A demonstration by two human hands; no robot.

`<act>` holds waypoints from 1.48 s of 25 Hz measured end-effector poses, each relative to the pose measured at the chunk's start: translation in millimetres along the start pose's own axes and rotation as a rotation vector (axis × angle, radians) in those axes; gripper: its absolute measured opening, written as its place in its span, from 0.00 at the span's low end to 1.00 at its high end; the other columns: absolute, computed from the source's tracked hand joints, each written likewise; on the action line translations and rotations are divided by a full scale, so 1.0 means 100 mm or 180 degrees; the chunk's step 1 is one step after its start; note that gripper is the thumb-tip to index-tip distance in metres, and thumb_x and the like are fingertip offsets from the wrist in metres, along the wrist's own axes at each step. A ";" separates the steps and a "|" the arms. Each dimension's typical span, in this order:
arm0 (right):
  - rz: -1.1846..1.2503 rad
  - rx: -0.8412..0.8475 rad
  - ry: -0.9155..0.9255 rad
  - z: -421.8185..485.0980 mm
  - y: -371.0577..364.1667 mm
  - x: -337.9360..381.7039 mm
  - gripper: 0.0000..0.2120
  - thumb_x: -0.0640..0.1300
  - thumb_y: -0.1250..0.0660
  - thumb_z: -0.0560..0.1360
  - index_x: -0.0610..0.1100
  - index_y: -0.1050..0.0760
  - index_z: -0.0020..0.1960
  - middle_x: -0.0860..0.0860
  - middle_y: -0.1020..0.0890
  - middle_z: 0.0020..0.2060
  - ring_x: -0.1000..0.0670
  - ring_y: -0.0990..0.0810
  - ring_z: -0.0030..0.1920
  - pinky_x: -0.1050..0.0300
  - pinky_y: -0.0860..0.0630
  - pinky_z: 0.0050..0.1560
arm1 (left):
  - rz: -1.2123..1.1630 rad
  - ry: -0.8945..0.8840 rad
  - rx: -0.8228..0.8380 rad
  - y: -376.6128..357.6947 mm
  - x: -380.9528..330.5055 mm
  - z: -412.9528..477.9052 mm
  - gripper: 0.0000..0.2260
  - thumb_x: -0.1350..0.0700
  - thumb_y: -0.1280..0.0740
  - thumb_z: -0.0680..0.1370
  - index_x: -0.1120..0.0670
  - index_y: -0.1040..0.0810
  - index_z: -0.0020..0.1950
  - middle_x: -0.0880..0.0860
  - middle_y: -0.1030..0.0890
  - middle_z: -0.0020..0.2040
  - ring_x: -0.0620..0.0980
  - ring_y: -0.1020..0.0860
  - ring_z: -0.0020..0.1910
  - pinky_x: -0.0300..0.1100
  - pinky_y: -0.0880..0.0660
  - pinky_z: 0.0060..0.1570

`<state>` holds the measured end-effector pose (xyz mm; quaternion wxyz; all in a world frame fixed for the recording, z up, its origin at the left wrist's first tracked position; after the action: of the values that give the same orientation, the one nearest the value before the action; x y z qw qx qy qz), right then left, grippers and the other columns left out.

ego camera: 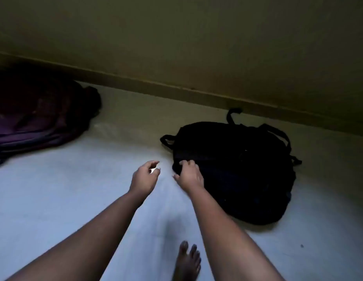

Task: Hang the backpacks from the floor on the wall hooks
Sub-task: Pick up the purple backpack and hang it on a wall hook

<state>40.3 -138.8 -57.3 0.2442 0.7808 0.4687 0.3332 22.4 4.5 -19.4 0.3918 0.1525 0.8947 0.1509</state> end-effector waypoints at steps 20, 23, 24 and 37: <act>-0.0153 -0.0401 0.1070 0.43 -0.47 1.58 0.16 0.34 0.42 0.76 0.45 0.28 0.61 0.45 0.20 0.55 0.41 0.21 0.55 0.51 0.25 0.50 | 0.0460 0.0211 -0.1128 1.52 0.83 0.63 0.19 0.56 0.37 0.77 0.53 0.30 0.67 0.52 0.27 0.67 0.51 0.29 0.66 0.44 0.32 0.62; -0.0108 -0.0538 0.1133 0.76 -0.75 2.36 0.17 0.36 0.41 0.76 0.44 0.30 0.64 0.45 0.23 0.58 0.44 0.25 0.59 0.53 0.26 0.53 | 0.1692 -0.0249 -0.1229 2.33 1.10 1.23 0.29 0.54 0.33 0.74 0.53 0.38 0.73 0.52 0.34 0.72 0.53 0.35 0.71 0.47 0.36 0.68; -0.0132 -0.0531 0.1110 0.86 -0.85 2.51 0.18 0.36 0.41 0.76 0.43 0.30 0.65 0.46 0.24 0.59 0.45 0.26 0.60 0.53 0.27 0.54 | 0.2083 -0.0358 -0.1139 2.51 1.18 1.44 0.33 0.52 0.32 0.73 0.53 0.42 0.75 0.53 0.38 0.74 0.53 0.39 0.73 0.48 0.39 0.71; -0.0135 -0.0555 0.0851 1.34 -1.65 3.64 0.21 0.38 0.37 0.75 0.44 0.29 0.68 0.45 0.22 0.62 0.44 0.26 0.63 0.57 0.33 0.62 | 0.4141 -0.0961 -0.0339 3.60 1.69 2.88 0.13 0.53 0.31 0.67 0.60 0.22 0.47 0.60 0.18 0.44 0.58 0.21 0.46 0.44 0.25 0.43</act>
<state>169.9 250.8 -154.1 0.2535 0.6953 0.4827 0.4683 183.6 440.9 -176.5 0.3489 0.6607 0.5471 0.3773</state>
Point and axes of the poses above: each hand's wrist, its own z-axis towards the middle knuckle, its own y-axis out of the back of the hand, x = y × z, the point moved 3 cm from there along z, towards the middle knuckle
